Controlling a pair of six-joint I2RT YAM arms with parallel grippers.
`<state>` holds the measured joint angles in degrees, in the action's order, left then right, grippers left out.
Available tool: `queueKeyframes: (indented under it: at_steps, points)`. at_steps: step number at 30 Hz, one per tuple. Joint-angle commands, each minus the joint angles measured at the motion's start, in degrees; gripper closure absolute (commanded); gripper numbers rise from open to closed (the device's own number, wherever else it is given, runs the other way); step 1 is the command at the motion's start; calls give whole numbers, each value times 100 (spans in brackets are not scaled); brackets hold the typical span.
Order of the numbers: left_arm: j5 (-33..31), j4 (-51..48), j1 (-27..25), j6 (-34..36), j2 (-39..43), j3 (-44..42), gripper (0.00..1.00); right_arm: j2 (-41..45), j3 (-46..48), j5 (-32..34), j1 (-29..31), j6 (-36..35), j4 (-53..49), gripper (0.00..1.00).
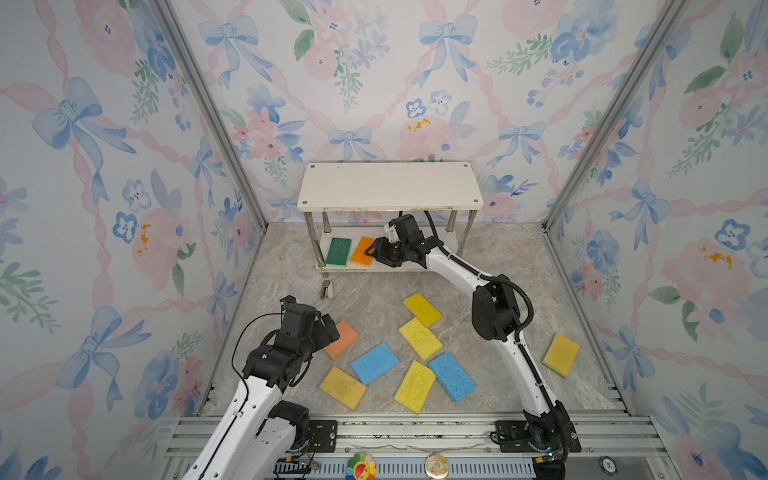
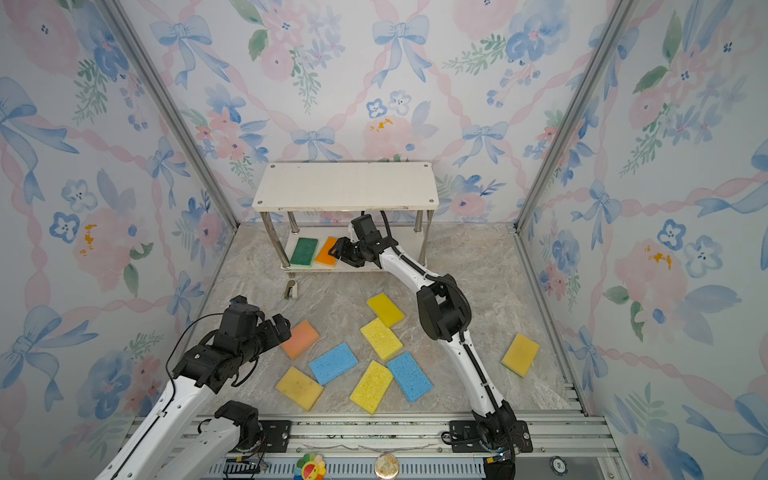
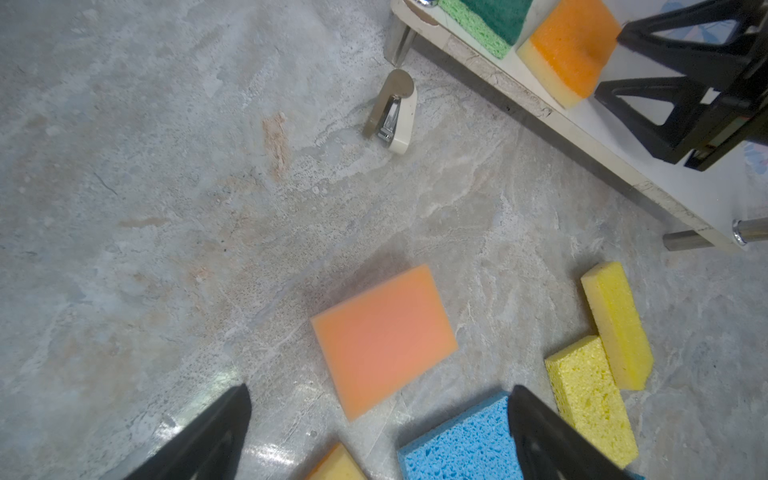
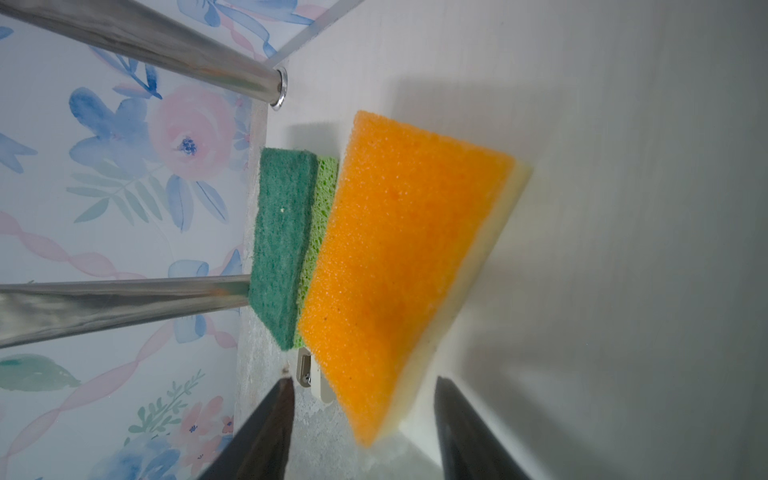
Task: Place and organize the cleaning sponges onto the shelf
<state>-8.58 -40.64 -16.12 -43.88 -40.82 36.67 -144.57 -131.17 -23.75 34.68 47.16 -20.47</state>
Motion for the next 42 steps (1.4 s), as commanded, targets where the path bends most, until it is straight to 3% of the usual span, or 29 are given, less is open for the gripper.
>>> queueKeyframes:
  at_steps: [1, 16, 24, 42]
  points:
    - [-74, -140, -18, 99, -27, 139, 2, 142, 223, 170, -123, 33, 63, 39]
    - [-33, -144, -27, 99, -93, 112, 2, -316, -17, 651, -172, 337, 632, 32]
    - [-43, -138, -35, 108, -119, 102, 2, -938, -771, 429, -145, 566, 611, 31]
    - [-78, -145, -59, 134, -117, 130, 2, -1257, -978, 241, -6, 1027, 1078, 29]
